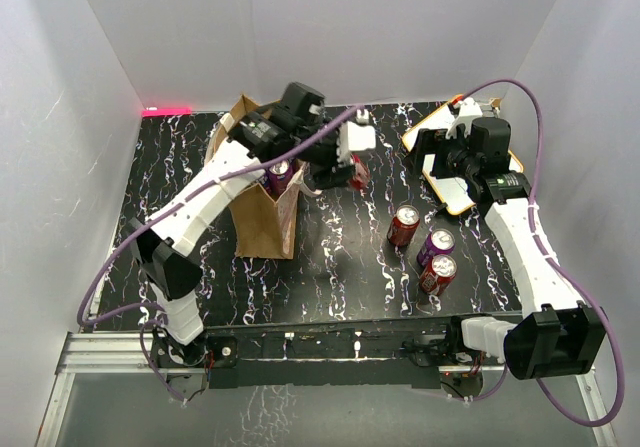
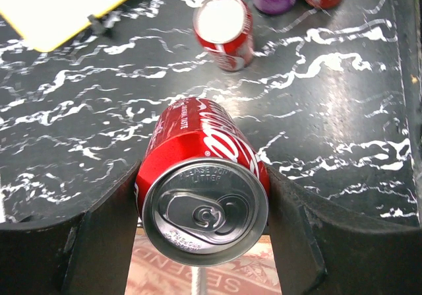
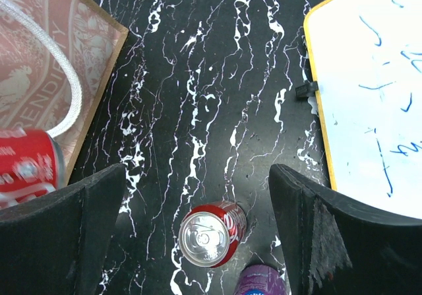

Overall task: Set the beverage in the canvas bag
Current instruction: Pick up the drink from the center of the board, then place the drink in the canvas bag.

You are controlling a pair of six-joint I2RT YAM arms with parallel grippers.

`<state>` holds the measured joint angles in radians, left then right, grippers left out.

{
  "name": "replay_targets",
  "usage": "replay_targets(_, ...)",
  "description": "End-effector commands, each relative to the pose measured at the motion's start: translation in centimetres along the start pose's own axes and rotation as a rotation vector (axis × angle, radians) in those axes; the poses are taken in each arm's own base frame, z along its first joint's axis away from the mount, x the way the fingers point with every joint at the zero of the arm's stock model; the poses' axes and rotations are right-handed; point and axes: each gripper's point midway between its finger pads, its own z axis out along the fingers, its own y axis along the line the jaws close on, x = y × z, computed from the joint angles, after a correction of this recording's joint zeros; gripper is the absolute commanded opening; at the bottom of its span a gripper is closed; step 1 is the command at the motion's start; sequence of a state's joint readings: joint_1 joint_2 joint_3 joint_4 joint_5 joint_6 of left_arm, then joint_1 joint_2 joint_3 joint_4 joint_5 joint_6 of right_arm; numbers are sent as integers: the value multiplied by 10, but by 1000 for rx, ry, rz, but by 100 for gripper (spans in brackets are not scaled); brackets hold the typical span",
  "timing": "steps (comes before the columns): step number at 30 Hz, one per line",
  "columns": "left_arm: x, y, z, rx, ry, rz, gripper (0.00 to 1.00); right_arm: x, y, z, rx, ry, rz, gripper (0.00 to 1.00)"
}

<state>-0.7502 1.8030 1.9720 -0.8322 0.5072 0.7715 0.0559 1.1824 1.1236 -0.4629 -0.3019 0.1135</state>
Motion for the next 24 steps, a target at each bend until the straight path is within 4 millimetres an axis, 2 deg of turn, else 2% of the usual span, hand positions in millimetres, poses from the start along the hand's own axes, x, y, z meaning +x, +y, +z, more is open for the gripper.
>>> replay_targets(1,-65,38,-86,-191,-232,10,0,-42,9,-4,-39,-93,-54,92)
replay_targets(8,-43,69,-161,-353,-267,-70,0,-58,15,5,-82,-109,-66,89)
replay_targets(12,-20,74,-202,-432,-281,-153,0,-58,16,12,-97,-102,-59,89)
replay_targets(14,-2,74,-217,-465,-265,-196,0,-59,18,17,-107,-99,-58,88)
replay_targets(17,23,64,-222,-471,-221,-247,0,-64,27,25,-135,-102,-71,88)
replay_targets(20,43,57,-218,-459,-177,-279,0,-70,50,31,-202,-111,-104,87)
replay_targets(24,61,53,-212,-450,-142,-321,0,-78,110,22,-404,-135,-201,85)
